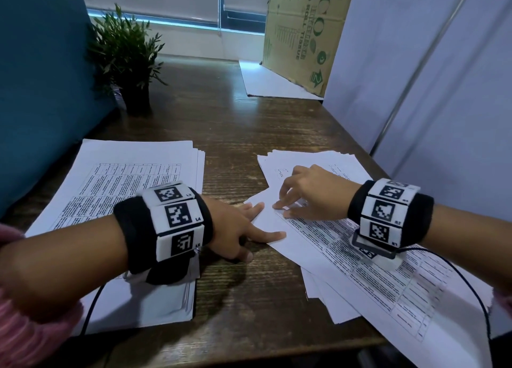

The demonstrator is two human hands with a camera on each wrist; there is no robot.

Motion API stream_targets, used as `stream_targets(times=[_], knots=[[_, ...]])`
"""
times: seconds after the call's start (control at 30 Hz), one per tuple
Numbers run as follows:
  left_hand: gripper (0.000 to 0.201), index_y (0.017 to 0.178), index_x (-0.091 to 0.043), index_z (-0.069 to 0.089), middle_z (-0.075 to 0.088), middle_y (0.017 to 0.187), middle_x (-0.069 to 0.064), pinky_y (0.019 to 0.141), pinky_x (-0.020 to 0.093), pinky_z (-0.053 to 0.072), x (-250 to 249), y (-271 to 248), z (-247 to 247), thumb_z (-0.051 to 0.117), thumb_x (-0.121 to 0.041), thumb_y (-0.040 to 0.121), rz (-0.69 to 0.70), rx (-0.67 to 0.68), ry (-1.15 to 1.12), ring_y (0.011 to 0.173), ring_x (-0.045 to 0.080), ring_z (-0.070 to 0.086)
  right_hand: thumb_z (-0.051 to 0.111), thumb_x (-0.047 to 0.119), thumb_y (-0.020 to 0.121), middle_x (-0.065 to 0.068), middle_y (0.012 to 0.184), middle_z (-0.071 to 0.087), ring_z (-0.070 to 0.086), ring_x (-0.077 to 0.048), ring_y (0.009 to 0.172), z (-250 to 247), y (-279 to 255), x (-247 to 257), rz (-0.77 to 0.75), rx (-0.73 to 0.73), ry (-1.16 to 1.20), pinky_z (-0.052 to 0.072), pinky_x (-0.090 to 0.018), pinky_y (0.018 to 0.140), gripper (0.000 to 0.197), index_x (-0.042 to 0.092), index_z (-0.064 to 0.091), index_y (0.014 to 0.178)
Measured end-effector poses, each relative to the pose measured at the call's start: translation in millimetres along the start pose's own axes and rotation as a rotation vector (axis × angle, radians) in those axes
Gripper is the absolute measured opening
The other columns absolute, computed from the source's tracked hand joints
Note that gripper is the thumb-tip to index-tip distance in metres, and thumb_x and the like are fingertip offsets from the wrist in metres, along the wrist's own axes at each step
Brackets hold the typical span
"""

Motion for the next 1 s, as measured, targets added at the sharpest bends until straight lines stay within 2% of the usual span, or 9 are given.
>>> stream_targets(times=[0.1,0.2,0.27,0.37,0.5,0.57,0.67,0.83,1.0], knots=[[0.063,0.140,-0.058,-0.006,-0.026,0.154,0.003,0.118,0.046,0.009,-1,0,0,0.038,-0.040,0.099,-0.001,0.003,-0.001,0.144,0.018,-0.016,0.054,0.040,0.091,0.014,0.116,0.062,0.044,-0.013,0.108,0,4,-11,0.076,-0.026,-0.019,0.032,-0.028,0.078,0.027,0.033,0.067,0.113],[0.063,0.140,-0.058,-0.006,-0.026,0.154,0.003,0.118,0.045,0.010,-1,0,0,0.038,-0.039,0.099,0.000,0.003,-0.002,0.144,0.018,-0.016,0.060,0.029,0.089,0.012,0.111,0.065,0.048,-0.012,0.106,-1,11,-22,0.167,-0.068,0.131,0.035,-0.026,0.081,0.018,0.027,0.073,0.101],[0.063,0.140,-0.058,-0.006,-0.026,0.154,0.003,0.118,0.045,0.011,-1,0,0,0.038,-0.040,0.099,0.001,0.000,0.002,0.145,0.017,-0.016,0.066,0.022,0.086,0.006,0.104,0.069,0.053,-0.010,0.097,-4,17,-27,0.208,-0.109,0.225,0.035,-0.019,0.075,0.012,0.020,0.075,0.092],[0.063,0.140,-0.059,-0.006,-0.026,0.154,0.003,0.117,0.046,0.012,-1,0,0,0.038,-0.040,0.099,-0.002,0.003,-0.004,0.144,0.017,-0.016,0.074,0.021,0.078,0.004,0.096,0.070,0.049,-0.004,0.080,-9,23,-30,0.262,-0.108,0.275,0.031,-0.009,0.060,0.006,0.018,0.074,0.084],[0.063,0.140,-0.059,-0.005,-0.025,0.155,0.003,0.117,0.046,0.012,0,-1,0,0.038,-0.041,0.099,-0.001,0.003,-0.009,0.145,0.018,-0.015,0.079,0.028,0.073,0.010,0.087,0.066,0.050,0.004,0.068,-8,30,-31,0.275,0.022,0.349,0.034,-0.006,0.056,0.023,0.025,0.073,0.095],[0.063,0.140,-0.059,-0.005,-0.025,0.155,0.003,0.117,0.044,0.011,-1,-1,0,0.038,-0.041,0.099,0.001,-0.002,-0.005,0.145,0.018,-0.013,0.079,0.030,0.072,0.011,0.082,0.064,0.049,0.003,0.064,-6,33,-32,0.285,0.053,0.403,0.035,-0.001,0.055,0.027,0.027,0.074,0.099],[0.062,0.139,-0.060,-0.005,-0.025,0.155,0.002,0.116,0.044,0.010,-1,0,0,0.038,-0.041,0.099,0.003,-0.003,-0.005,0.145,0.018,-0.014,0.080,0.030,0.071,0.013,0.077,0.060,0.049,-0.001,0.064,-3,34,-36,0.310,0.031,0.479,0.034,0.000,0.055,0.026,0.026,0.076,0.096],[0.062,0.139,-0.060,-0.005,-0.025,0.155,0.003,0.116,0.044,0.009,0,0,0,0.038,-0.041,0.099,0.007,-0.003,-0.014,0.145,0.019,-0.013,0.081,0.027,0.071,0.013,0.074,0.062,0.052,-0.002,0.069,2,35,-40,0.337,0.014,0.587,0.036,-0.007,0.059,0.019,0.024,0.077,0.089],[0.062,0.140,-0.059,-0.005,-0.025,0.155,0.003,0.116,0.043,0.009,-1,0,0,0.038,-0.041,0.099,0.009,-0.001,-0.016,0.145,0.019,-0.013,0.080,0.025,0.071,0.006,0.082,0.069,0.055,0.002,0.068,5,36,-42,0.341,0.023,0.629,0.036,0.001,0.058,0.015,0.020,0.078,0.086]])
Point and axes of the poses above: each hand's wrist, its own y-axis towards the middle knuckle, its own z-axis out of the palm, x = y × z, the point moved 4 cm from there along y, towards the middle knuckle
